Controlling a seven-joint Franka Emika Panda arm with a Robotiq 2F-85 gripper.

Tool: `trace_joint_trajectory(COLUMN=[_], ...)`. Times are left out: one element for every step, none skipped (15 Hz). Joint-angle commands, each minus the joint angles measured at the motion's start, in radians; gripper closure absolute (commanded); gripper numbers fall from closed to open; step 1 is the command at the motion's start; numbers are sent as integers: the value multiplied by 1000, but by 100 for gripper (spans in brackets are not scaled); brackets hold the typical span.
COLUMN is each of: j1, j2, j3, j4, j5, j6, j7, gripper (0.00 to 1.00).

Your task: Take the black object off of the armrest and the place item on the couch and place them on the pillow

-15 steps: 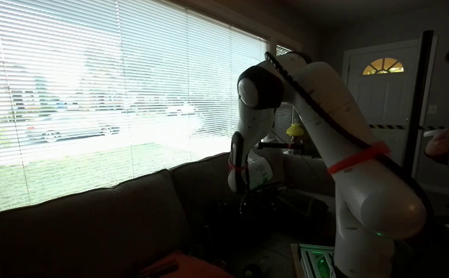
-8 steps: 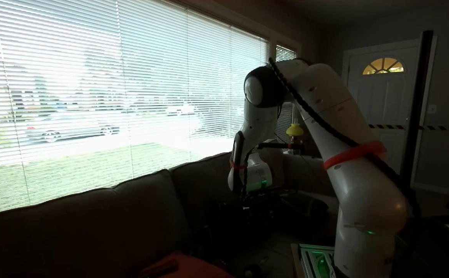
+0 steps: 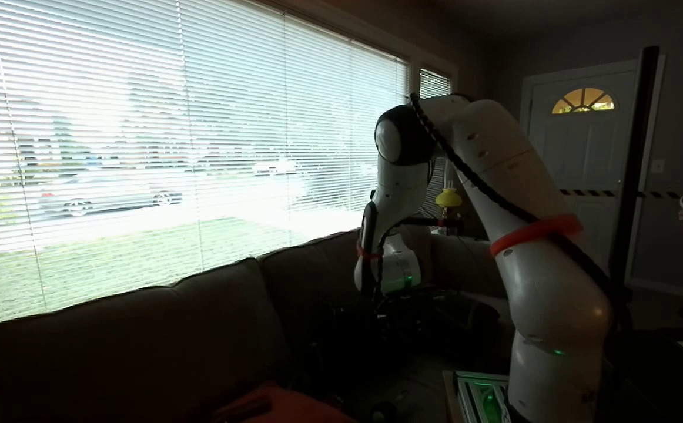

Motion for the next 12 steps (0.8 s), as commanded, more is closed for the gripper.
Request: trace_joint_trajectory(j1=[-163,-210,-251,-291,-313,-338,-344,-343,-331,-317,-294,-264], j2=[79,105,132,178,212,257,293,344,382,427,470,509], j3=[79,110,138,173,198,225,235,244,242,238,227,208], j4=[53,66,83,110,132,160,182,216,239,265,289,311], j5=[4,3,4,6,2,0,-9,-10,-8,-4,9,24], j6=[98,143,177,227,256,290,314,336,342,354,370,381], j7=[-82,-101,-101,-91,-69,-49,-30,-5,21,48,86,129], gripper=[0,0,0,0,0,0,0,0,0,0,0,0])
